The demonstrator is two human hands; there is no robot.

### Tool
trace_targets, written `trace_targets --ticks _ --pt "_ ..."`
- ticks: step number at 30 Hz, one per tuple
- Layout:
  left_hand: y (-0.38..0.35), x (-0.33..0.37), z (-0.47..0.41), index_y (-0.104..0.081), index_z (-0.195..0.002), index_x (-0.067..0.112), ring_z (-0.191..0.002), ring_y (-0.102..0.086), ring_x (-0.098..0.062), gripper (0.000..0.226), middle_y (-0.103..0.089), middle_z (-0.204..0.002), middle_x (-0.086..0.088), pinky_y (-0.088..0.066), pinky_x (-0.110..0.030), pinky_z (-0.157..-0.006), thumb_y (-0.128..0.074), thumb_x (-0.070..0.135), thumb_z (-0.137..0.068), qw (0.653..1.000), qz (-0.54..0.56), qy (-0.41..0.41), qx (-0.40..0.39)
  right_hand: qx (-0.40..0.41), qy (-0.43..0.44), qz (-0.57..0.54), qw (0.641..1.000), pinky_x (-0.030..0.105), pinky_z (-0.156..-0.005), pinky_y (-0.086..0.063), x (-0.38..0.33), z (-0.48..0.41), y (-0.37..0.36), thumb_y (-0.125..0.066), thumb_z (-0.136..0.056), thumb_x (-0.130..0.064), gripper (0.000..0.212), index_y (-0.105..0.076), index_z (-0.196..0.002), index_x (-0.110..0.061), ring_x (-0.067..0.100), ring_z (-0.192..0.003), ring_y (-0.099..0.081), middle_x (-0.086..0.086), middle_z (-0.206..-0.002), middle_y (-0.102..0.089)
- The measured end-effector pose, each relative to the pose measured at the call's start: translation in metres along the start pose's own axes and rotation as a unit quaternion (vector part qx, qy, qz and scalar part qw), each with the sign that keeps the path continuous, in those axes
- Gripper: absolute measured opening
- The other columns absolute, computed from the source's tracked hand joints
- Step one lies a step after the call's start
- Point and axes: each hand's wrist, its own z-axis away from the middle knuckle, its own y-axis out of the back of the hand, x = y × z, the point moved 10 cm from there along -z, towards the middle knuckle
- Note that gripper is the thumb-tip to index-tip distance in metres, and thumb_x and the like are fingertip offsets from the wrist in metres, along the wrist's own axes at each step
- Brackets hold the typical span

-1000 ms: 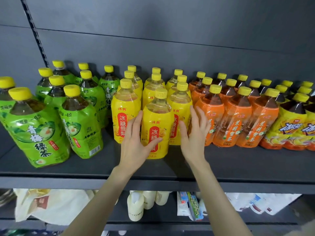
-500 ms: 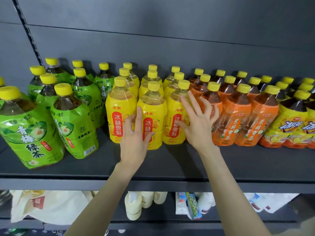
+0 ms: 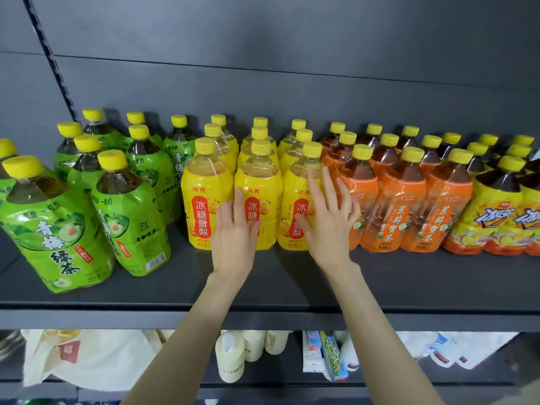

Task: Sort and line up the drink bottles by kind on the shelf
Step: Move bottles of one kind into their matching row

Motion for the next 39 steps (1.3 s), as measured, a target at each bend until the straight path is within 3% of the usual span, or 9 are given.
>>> trace_targets --ticks 3,5,10,12,17,27,33,37,39 --pt "0.022 -0.025 0.013 -0.050 -0.123 -0.002 -0.099 -0.051 -0.032 0.066 -0.056 -0.106 -0.023 -0.047 -0.036 -0.073 -0.082 0.025 -0.071 0.996 0.020 0.037 0.079 0.017 -0.081 -0.091 0.992 0.046 -0.108 -0.028 0.006 0.027 -0.004 -0.078 -0.078 -0.021 0.083 -0.030 -0.145 -0.016 0.027 -0.135 -0.025 0.017 -0.150 -0.032" --pt "0.031 -0.049 0.019 -0.044 -0.129 -0.004 -0.112 -0.041 -0.031 0.077 -0.049 -0.120 -0.027 -0.039 -0.037 -0.090 -0.080 0.034 -0.073 0.989 0.041 0.087 0.116 -0.003 -0.149 -0.155 0.977 0.046 -0.106 -0.036 0.010 0.044 -0.013 -0.079 -0.078 -0.024 0.086 -0.027 -0.146 -0.012 0.030 -0.135 -0.028 0.019 -0.145 -0.031" --pt "0.000 -0.093 0.016 -0.005 -0.151 0.007 -0.142 -0.019 -0.032 0.121 -0.018 -0.154 -0.019 -0.023 -0.045 -0.112 -0.080 0.049 -0.065 0.948 0.203 0.243 -0.010 -0.059 -0.277 -0.167 0.944 0.044 -0.100 -0.038 0.011 0.060 -0.035 -0.082 -0.069 -0.043 0.109 -0.017 -0.149 -0.008 0.030 -0.133 -0.027 0.016 -0.145 -0.028" --pt "-0.006 -0.097 0.014 -0.004 -0.152 0.013 -0.141 -0.023 -0.027 0.117 -0.023 -0.153 -0.013 -0.026 -0.043 -0.111 -0.079 0.046 -0.068 0.942 0.226 0.246 -0.031 -0.055 -0.300 -0.151 0.940 0.045 -0.096 -0.040 0.011 0.057 -0.036 -0.080 -0.067 -0.050 0.113 -0.016 -0.150 -0.008 0.030 -0.131 -0.028 0.016 -0.144 -0.028" --pt "-0.002 -0.119 0.012 -0.029 -0.147 0.009 -0.128 -0.044 -0.029 0.091 -0.044 -0.138 -0.013 -0.043 -0.045 -0.100 -0.074 0.040 -0.074 0.949 0.198 0.245 -0.014 -0.049 -0.319 -0.131 0.938 0.045 -0.093 -0.042 0.009 0.055 -0.038 -0.077 -0.067 -0.056 0.114 -0.015 -0.150 -0.007 0.032 -0.130 -0.028 0.016 -0.146 -0.027" --pt "0.002 -0.119 0.010 -0.041 -0.136 0.011 -0.118 -0.054 -0.029 0.090 -0.052 -0.132 -0.007 -0.050 -0.047 -0.080 -0.073 0.055 -0.065 0.959 0.125 0.255 0.023 -0.049 -0.335 -0.094 0.936 0.046 -0.095 -0.043 0.008 0.052 -0.045 -0.073 -0.064 -0.061 0.119 -0.013 -0.150 -0.005 0.032 -0.131 -0.027 0.017 -0.148 -0.026" --pt "0.002 -0.120 0.005 -0.043 -0.131 0.008 -0.114 -0.055 -0.028 0.087 -0.053 -0.128 -0.009 -0.047 -0.040 -0.079 -0.077 0.051 -0.063 0.960 0.143 0.240 0.003 -0.053 -0.328 -0.077 0.940 0.046 -0.092 -0.045 0.006 0.050 -0.041 -0.072 -0.065 -0.063 0.118 -0.016 -0.150 -0.004 0.033 -0.131 -0.030 0.017 -0.147 -0.029" --pt "-0.023 -0.132 0.000 -0.035 -0.138 0.011 -0.119 -0.049 -0.021 0.099 -0.046 -0.131 -0.007 -0.044 -0.033 -0.094 -0.086 0.044 -0.060 0.914 0.290 0.274 -0.069 -0.063 -0.324 -0.082 0.940 0.047 -0.094 -0.044 0.004 0.051 -0.038 -0.074 -0.066 -0.061 0.119 -0.012 -0.151 -0.006 0.032 -0.133 -0.027 0.016 -0.149 -0.025" --pt "-0.033 -0.129 0.000 -0.033 -0.140 0.016 -0.109 -0.055 -0.012 0.093 -0.052 -0.126 -0.001 -0.048 -0.029 -0.089 -0.081 0.043 -0.066 0.872 0.374 0.298 -0.103 -0.060 -0.320 -0.085 0.942 0.048 -0.094 -0.043 0.002 0.050 -0.035 -0.076 -0.065 -0.059 0.121 -0.007 -0.152 -0.010 0.031 -0.135 -0.025 0.015 -0.151 -0.022"
